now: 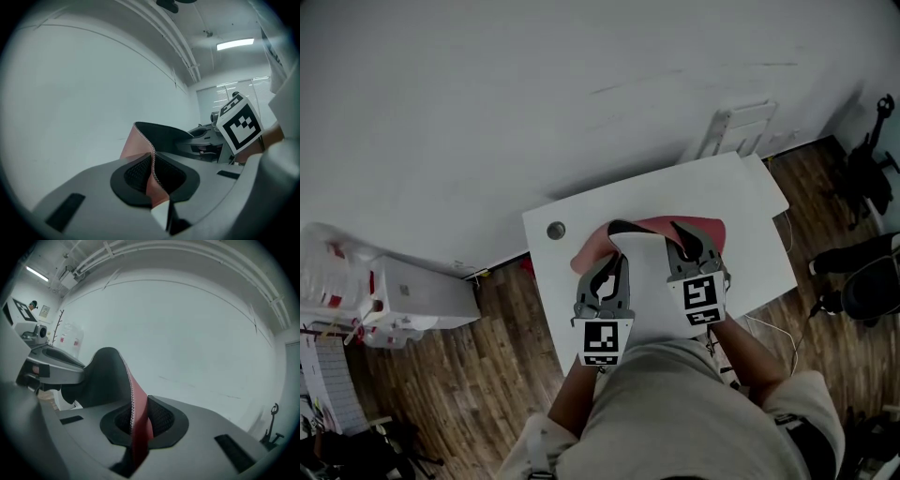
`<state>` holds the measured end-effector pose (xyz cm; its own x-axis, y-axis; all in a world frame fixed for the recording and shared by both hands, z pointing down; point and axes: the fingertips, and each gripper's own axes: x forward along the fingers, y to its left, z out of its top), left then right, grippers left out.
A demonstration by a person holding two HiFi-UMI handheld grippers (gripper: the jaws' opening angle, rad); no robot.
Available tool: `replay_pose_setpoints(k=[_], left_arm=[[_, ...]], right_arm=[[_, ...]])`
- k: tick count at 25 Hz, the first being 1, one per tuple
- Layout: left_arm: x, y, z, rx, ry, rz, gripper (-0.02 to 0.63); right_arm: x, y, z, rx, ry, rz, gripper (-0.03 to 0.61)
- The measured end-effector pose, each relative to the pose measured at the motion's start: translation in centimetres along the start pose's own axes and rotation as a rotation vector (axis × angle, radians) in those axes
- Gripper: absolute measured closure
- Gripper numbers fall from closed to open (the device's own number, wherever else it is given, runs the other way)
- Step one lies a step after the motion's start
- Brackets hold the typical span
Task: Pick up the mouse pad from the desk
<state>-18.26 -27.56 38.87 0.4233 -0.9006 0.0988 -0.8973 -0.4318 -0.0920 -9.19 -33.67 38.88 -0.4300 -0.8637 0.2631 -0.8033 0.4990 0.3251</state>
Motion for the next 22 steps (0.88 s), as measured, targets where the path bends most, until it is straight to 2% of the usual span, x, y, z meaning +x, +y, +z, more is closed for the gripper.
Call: replay_pose_setpoints(k=[5, 10, 14, 18, 22], left_arm=[[0.0, -0.7, 2.4, 0.019, -0.057, -0.001, 0.583], [-0.1, -0.8, 4.5, 0.037, -0.116, 0.038, 0.583], [-0.7, -0.9, 5.3, -0.037, -0.093, 0.081, 0.583], [-1.3, -1.6, 5.7, 0.004, -0.092, 0.08, 0.583], [-1.5, -2.2, 5.7, -0.002, -0.09, 0.071, 0.583]], right_arm=[[-1.0, -1.1, 2.3, 0.038, -0.051, -0.033, 0.528], [-2.0, -1.7, 4.1, 0.07, -0.104, -0.058, 0.528], [-2.9, -1.9, 4.3, 0.102, -0.114, -0.063, 0.528], [-3.4, -2.1, 4.5, 0.104, -0.12, -0.069, 0.528], [-3.6, -2.1, 4.8, 0.099, -0.128, -0.072, 0.528]])
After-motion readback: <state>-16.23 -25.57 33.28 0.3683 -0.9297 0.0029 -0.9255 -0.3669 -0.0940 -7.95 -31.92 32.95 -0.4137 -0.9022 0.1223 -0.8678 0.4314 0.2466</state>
